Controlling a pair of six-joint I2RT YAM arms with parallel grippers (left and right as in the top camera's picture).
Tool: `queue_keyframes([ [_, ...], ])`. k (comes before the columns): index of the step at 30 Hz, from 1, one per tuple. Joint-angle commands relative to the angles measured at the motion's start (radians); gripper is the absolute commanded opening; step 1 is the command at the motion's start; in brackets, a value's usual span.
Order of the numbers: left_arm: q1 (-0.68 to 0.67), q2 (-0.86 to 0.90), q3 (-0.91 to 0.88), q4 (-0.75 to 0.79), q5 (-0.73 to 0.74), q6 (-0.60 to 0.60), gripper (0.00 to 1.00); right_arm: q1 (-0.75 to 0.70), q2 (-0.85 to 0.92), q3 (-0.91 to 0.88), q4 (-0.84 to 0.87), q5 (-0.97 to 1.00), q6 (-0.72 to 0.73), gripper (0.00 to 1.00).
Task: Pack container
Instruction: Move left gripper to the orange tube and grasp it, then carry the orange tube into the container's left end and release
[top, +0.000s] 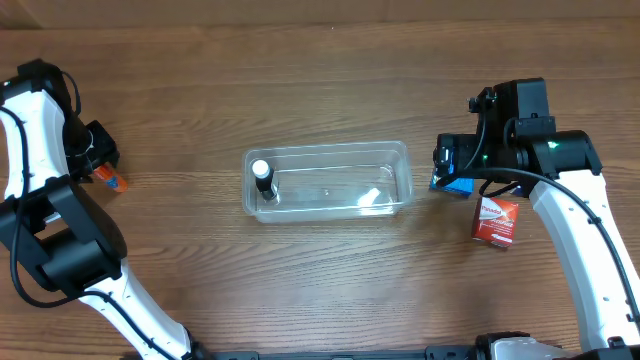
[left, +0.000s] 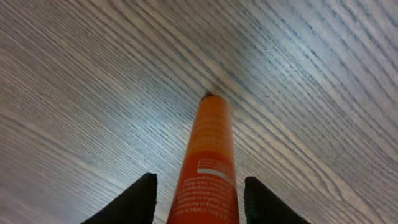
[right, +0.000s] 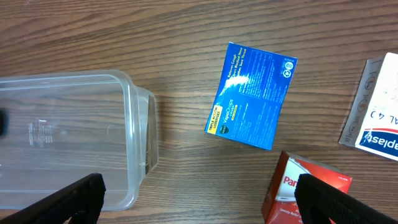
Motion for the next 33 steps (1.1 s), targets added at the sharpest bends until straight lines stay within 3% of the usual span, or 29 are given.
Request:
queue_keyframes([
  [1, 0.003, 0.004, 0.001, 0.004, -0.001, 0.018, 0.36, -0.002, -0.003, 0.028, 0.005, -0.002, 0.008, 1.00],
  [5, -0.006, -0.006, 0.001, -0.005, 0.000, 0.018, 0.21, -0.002, -0.003, 0.028, 0.006, -0.002, 0.008, 1.00],
  [13, -0.106, -0.266, 0.001, -0.069, 0.082, 0.018, 0.15, -0.002, -0.003, 0.028, 0.006, -0.002, 0.008, 1.00],
  [17, -0.258, -0.478, 0.001, -0.111, 0.134, 0.021, 0.11, -0.002, -0.003, 0.028, 0.006, -0.002, 0.008, 1.00],
  [21, -0.467, -0.581, 0.000, -0.181, 0.140, 0.017, 0.08, -0.002, -0.003, 0.028, 0.006, -0.002, 0.008, 1.00],
  [27, -0.756, -0.558, -0.071, -0.172, 0.122, -0.018, 0.06, -0.002, -0.003, 0.028, 0.006, -0.002, 0.008, 1.00],
  [33, -0.833, -0.532, -0.319, -0.052, 0.118, -0.066, 0.05, -0.002, -0.003, 0.028, 0.006, -0.002, 0.008, 1.00],
])
